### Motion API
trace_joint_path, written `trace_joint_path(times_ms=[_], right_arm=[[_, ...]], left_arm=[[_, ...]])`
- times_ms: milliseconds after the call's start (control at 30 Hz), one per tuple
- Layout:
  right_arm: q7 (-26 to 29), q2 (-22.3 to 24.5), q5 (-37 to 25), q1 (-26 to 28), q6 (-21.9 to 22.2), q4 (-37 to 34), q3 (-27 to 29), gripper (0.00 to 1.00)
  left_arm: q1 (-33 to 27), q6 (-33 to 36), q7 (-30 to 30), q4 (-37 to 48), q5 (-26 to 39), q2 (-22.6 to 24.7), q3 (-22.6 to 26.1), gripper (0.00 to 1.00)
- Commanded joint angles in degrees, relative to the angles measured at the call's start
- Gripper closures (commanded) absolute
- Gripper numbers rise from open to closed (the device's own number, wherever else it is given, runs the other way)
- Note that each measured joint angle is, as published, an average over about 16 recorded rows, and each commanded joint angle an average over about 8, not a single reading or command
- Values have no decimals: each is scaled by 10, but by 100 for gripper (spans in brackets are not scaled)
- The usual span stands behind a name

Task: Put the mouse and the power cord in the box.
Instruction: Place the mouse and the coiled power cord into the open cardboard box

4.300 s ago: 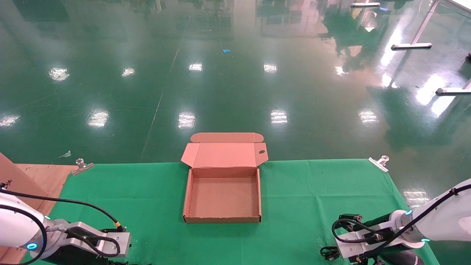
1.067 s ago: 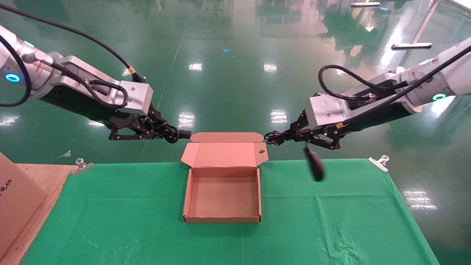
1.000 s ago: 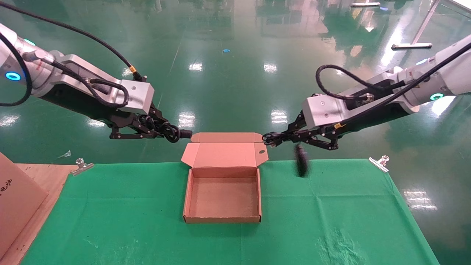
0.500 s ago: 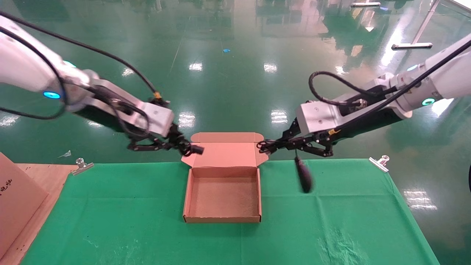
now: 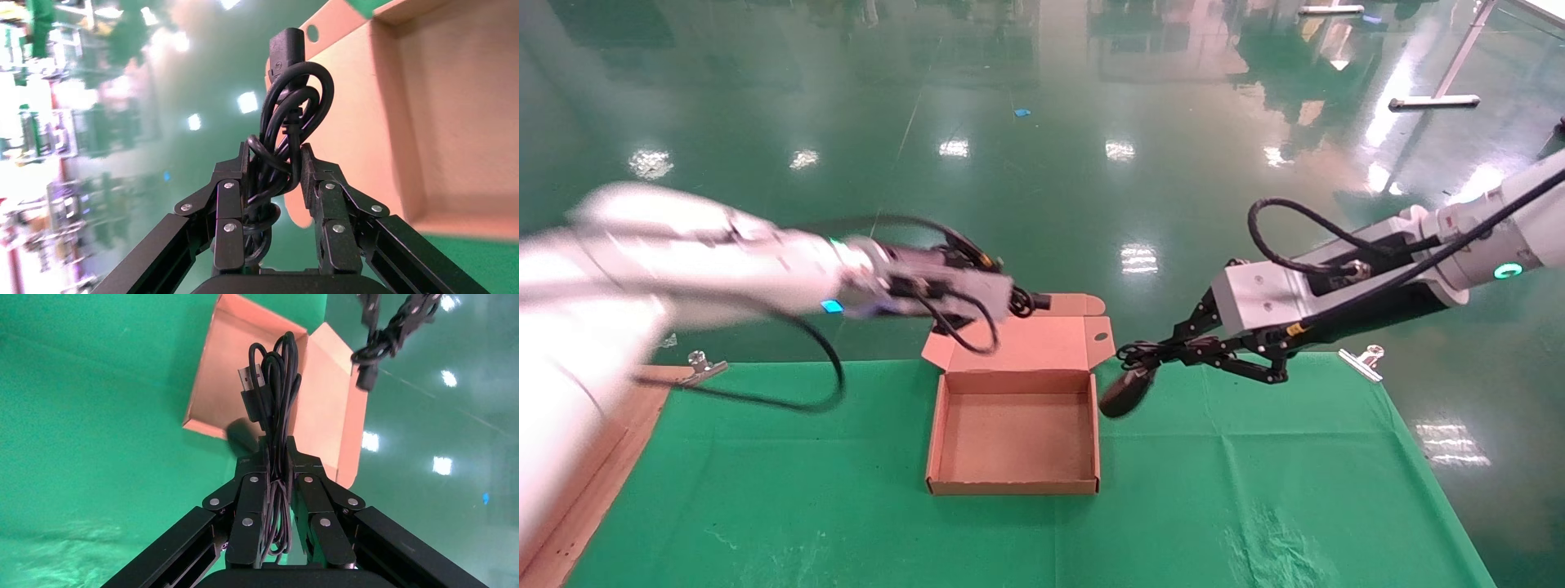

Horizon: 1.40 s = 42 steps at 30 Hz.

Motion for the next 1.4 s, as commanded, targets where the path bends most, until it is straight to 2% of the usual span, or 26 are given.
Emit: trace_joint_path(times_ms=[33, 200, 433, 467, 700, 733, 1133, 1267, 1400], right_arm=[[-3, 4, 0, -5, 1, -2, 0, 100], [-8, 11, -3, -15, 9, -4, -2, 100], [-9, 17, -5, -21, 20, -3, -3, 100], [-8, 16, -5, -22, 21, -3, -3, 100], [-5, 13, -5, -28, 24, -3, -3, 100], [-5, 13, -5, -29, 24, -3, -3, 100], [0, 6, -3, -36, 18, -2, -2, 100], [4, -2, -2, -33, 16, 0, -2, 100], [12, -22, 0, -32, 19, 4, 0, 100]], left_arm=[[37, -48, -5, -29, -2, 3, 4, 100], [82, -82, -72, -63, -1, 6, 51, 100], [107, -101, -156, -84, 4, 7, 127, 100], [109, -104, -165, -86, 3, 7, 136, 96], [113, -119, -201, -93, -15, 5, 186, 9], [112, -120, -202, -93, -18, 5, 191, 0], [101, -134, -201, -90, -62, 4, 238, 0], [94, -137, -196, -89, -95, -2, 233, 0], [76, -106, -177, -90, -141, -23, 213, 0]])
